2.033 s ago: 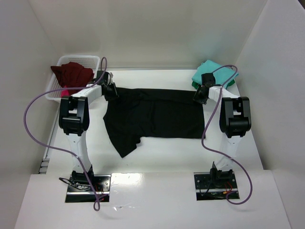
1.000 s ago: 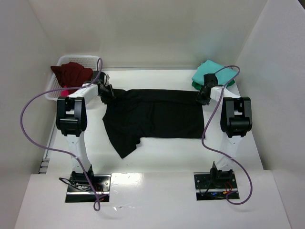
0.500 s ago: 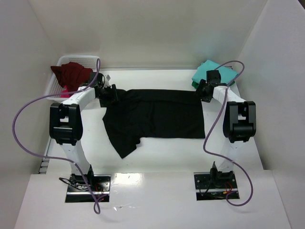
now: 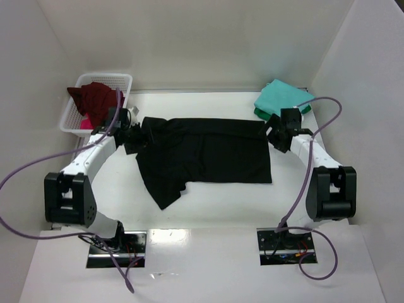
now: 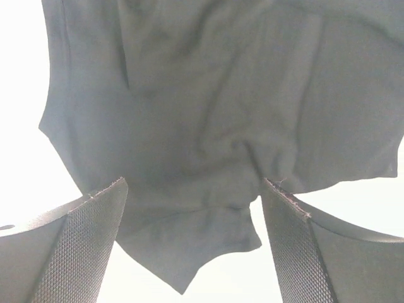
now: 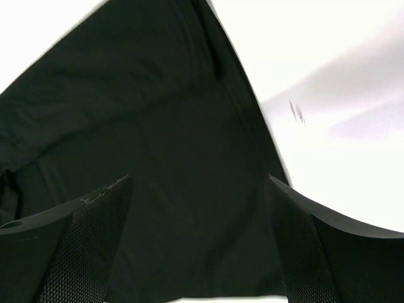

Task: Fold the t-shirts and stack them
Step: Grap the side of the flattened tshirt closest away from the robot with both arms

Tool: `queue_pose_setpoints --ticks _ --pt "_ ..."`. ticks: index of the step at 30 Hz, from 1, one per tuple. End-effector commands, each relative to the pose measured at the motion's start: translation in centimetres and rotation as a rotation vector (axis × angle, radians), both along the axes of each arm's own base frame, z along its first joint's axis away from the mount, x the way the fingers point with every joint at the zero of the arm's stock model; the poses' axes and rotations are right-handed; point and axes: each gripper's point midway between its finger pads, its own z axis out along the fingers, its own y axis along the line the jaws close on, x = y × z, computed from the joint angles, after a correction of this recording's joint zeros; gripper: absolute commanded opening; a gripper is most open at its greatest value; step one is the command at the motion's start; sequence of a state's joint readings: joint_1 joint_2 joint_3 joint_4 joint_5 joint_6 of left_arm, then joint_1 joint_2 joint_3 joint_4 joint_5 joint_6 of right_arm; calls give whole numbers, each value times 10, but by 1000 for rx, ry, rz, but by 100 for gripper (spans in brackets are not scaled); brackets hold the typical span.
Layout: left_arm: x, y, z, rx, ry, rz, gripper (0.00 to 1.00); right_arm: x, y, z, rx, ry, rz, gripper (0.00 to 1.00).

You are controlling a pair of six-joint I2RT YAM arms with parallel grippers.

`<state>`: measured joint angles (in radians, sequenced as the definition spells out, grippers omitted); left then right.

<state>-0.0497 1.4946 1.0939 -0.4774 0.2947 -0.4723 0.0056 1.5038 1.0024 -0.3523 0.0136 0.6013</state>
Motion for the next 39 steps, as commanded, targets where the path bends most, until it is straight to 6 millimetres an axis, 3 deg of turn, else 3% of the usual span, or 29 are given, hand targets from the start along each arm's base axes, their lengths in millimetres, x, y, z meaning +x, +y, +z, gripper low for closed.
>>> queue_pose_setpoints --ticks 1,6,9,13,16,29,39 --pt "-44 -7 -5 -60 87 33 95 -12 7 4 113 -29 -97 90" --pt "-85 7 -20 -45 178 218 100 -36 12 -11 179 10 -150 90" --pt "-92 5 -20 -104 142 297 100 -43 14 -5 212 -23 -177 90" --pt "-119 6 -42 -167 158 412 100 -47 16 -5 229 -35 -180 90" --pt "-124 6 -38 -183 105 439 100 -48 17 -7 234 -31 -175 90" --pt "-148 -18 -73 -145 221 343 99 -55 14 -31 207 36 -186 91" --pt "-155 -21 -86 -138 225 322 91 -77 -1 -44 181 86 -317 92"
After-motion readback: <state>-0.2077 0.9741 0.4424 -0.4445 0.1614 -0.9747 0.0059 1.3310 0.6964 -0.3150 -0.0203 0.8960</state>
